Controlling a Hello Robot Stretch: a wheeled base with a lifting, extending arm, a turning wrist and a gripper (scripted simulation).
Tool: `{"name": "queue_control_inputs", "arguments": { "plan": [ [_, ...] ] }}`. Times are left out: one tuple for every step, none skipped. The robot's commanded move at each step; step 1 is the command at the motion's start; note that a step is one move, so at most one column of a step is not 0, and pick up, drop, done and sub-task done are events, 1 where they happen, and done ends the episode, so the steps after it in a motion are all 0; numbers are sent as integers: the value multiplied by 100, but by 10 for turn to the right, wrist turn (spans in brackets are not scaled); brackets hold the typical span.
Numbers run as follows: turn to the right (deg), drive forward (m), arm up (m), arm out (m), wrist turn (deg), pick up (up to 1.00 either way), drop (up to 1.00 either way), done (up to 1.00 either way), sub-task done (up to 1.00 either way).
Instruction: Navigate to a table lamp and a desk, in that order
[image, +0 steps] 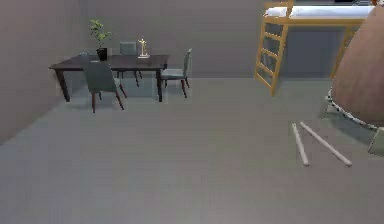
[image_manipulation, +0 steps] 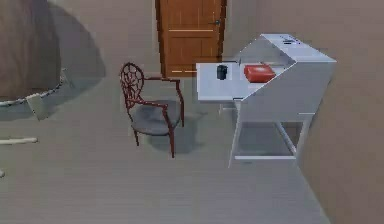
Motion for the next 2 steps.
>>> {"name": "queue_control_inputs", "arguments": {
  "plan": [
    [-450, 0, 0, 0, 0, 0, 0, 0, 0],
    [-420, 0, 0, 0, 0, 0, 0, 0, 0]
  ]
}}
